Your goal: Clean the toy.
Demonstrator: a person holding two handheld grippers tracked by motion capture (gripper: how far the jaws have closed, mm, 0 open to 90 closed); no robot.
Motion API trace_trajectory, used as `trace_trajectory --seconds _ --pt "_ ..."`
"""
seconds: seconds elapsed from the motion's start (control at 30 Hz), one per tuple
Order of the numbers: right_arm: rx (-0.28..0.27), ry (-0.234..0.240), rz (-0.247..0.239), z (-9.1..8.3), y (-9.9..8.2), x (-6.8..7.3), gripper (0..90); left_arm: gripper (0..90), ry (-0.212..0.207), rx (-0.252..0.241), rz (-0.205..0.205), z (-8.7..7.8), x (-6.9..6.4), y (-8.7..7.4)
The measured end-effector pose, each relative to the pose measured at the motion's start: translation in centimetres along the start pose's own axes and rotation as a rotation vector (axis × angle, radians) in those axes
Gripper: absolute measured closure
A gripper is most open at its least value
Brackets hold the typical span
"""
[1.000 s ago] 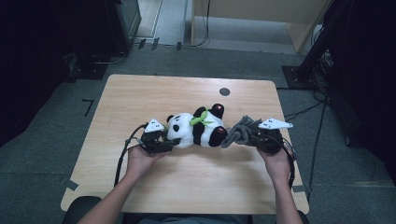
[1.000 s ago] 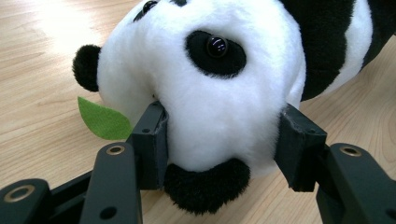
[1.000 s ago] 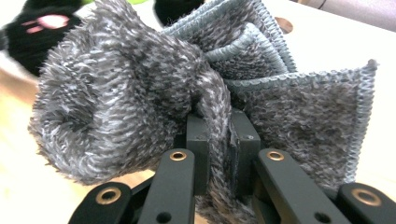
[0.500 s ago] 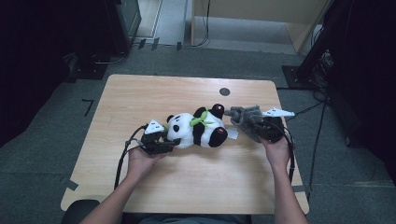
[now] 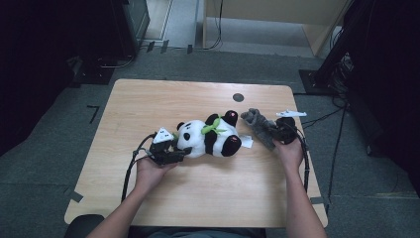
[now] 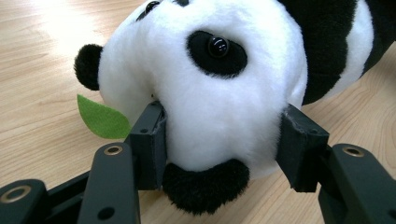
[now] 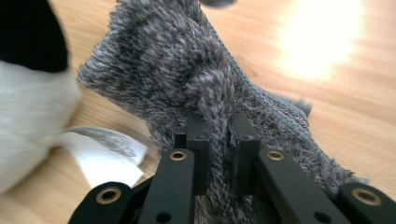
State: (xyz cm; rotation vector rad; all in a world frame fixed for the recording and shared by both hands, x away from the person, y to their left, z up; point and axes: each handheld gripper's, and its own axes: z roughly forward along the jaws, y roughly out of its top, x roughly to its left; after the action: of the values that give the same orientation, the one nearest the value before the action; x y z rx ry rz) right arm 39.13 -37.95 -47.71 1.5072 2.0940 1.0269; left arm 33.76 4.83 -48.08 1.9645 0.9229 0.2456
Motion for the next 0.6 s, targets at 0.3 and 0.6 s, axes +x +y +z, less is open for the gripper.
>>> trace_trajectory --seconds 0.3,0.6 --pt "0.047 0.004 0.034 2.0 -0.9 -0.6 79.6 42.0 -0.001 -0.001 0.000 0.0 0.1 0.0" --pt "0.037 0.023 0.062 1.9 -1.1 -1.0 57.6 39.7 -0.003 0.000 -0.005 0.0 0.1 0.0"
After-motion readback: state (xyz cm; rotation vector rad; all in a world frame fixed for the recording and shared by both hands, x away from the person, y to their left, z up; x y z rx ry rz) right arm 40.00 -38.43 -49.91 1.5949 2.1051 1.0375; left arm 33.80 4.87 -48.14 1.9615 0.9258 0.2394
